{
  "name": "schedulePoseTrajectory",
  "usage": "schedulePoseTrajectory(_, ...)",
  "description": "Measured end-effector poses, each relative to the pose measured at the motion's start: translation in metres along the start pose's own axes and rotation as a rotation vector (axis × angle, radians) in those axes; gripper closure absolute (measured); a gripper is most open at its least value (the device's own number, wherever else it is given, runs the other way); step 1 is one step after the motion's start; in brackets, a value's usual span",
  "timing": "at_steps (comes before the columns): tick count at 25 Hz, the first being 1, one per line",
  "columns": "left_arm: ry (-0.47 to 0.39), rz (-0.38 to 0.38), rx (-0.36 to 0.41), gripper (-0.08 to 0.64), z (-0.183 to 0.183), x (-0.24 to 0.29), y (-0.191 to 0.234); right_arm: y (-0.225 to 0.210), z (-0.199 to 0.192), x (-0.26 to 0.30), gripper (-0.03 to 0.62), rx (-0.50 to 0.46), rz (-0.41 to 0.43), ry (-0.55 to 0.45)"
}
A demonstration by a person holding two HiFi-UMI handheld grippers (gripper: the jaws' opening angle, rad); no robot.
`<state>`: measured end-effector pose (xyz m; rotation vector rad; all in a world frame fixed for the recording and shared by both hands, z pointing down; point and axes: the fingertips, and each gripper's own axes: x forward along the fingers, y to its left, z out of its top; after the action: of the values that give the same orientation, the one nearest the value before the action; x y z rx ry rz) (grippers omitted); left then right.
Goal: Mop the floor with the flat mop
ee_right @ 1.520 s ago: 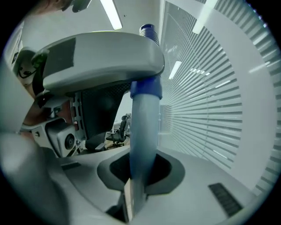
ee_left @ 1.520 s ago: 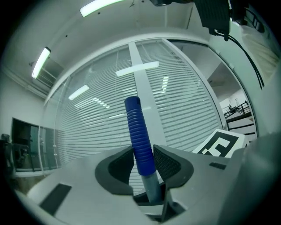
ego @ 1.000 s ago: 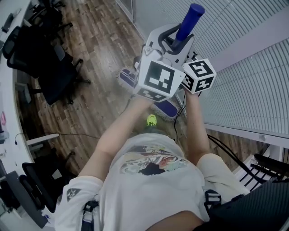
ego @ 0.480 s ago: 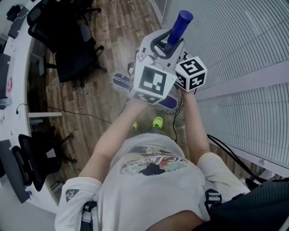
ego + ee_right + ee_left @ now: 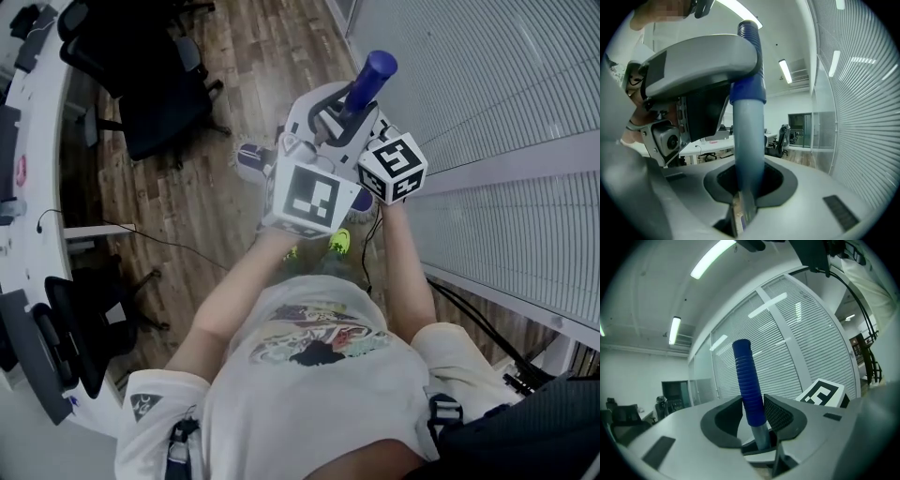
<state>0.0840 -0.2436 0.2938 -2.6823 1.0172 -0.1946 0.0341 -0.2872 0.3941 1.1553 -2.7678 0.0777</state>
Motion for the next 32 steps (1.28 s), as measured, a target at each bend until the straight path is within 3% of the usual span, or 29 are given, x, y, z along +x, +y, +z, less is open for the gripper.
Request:
schedulePoseTrajectory(4, -0.034, -0.037, 0.079, 0.420, 0.001, -0.026, -0.005, 0.022, -0.004, -0.002, 0.526, -0.014, -0.025, -0.018)
schedulePoseTrajectory(7, -0.098, -0.067, 0.045, 0.388, 0.012, -0.045, -0.008, 0.041, -0.008, -0.007, 0.526, -0.027, -0.031, -0.023)
schedulePoseTrajectory(11, -0.110, -0.104, 0.055, 0.344, 0.030, -0.063, -0.022, 0.062, -0.015, -0.021, 0.526, -0.032, -0.023, 0.003)
schedulePoseTrajectory(17, -0.099, -0.158, 0.084, 0.348, 0.046, -0.097, -0.046, 0.098, -0.020, -0.037, 0.526, -0.041, -0.011, 0.028)
schedulePoseTrajectory(21, -0.080, -0.186, 0.080, 0.391, 0.048, -0.121, -0.070, 0.116, -0.036, -0.055, 0.526, -0.030, -0.038, 0.041)
schedulePoseTrajectory(26, -0.058, -0.201, 0.084, 0.402, 0.051, -0.156, -0.116, 0.148, -0.044, -0.093, 0.505, 0.077, -0.104, -0.018)
schedulePoseTrajectory(29, -0.046, -0.191, 0.037, 0.409, 0.049, -0.179, -0.134, 0.171, -0.075, -0.119, 0.403, 0.150, -0.113, 0.048)
schedulePoseTrajectory(32, -0.060, -0.169, -0.001, 0.413, 0.050, -0.202, -0.139, 0.195, -0.103, -0.158, 0.397, 0.293, -0.100, 0.042)
